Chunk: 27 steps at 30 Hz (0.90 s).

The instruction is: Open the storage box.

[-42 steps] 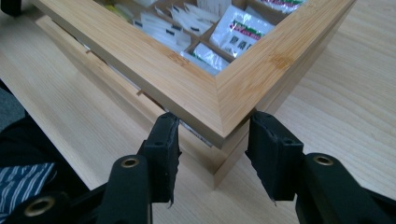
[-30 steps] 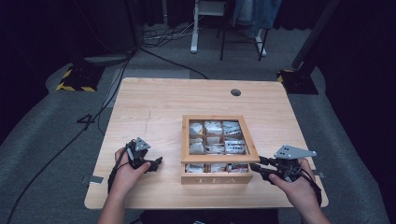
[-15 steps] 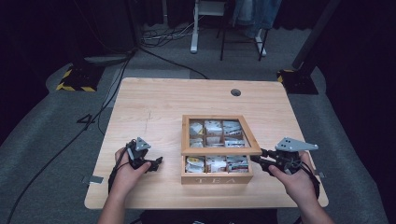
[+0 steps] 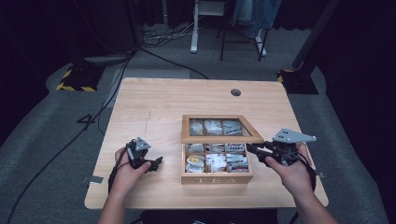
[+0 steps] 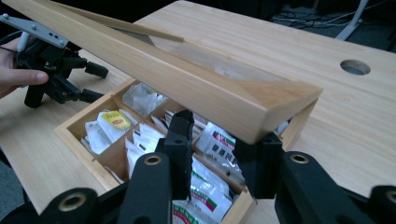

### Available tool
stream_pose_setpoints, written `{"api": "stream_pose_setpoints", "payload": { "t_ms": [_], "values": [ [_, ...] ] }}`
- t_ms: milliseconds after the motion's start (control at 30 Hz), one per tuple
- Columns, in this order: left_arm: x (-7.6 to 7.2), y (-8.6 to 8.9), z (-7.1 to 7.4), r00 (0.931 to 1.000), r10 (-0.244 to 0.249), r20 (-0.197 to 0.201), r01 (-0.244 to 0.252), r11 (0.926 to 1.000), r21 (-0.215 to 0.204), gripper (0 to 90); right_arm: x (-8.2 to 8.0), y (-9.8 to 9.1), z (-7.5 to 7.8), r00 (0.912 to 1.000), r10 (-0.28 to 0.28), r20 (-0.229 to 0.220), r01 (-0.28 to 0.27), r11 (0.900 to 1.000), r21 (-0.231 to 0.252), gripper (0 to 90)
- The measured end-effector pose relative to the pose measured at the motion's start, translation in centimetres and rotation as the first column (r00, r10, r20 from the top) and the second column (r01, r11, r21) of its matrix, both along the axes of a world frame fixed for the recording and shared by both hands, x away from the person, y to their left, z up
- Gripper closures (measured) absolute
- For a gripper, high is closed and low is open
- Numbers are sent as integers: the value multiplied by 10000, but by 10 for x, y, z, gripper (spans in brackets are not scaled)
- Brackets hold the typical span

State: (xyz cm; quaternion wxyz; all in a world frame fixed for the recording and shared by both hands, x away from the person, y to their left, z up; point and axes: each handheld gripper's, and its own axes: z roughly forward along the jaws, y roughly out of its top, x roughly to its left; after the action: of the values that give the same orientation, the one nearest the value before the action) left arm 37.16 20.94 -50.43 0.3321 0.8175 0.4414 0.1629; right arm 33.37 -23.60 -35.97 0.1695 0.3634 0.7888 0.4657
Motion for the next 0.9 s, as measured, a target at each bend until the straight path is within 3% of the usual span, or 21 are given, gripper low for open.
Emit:
{"api": "stream_pose_setpoints", "payload": {
  "t_ms": [333,900],
  "values": [
    [0,0,0,10000,5,5,-5,10000,-5,136,10,6,3,9993,-186,325,187,9998,-44,696],
    [2,-1,0,10000,27,55,-27,10000,-10,136,18,5,1,9871,-539,1510,523,9985,147,753]
  ]
}}
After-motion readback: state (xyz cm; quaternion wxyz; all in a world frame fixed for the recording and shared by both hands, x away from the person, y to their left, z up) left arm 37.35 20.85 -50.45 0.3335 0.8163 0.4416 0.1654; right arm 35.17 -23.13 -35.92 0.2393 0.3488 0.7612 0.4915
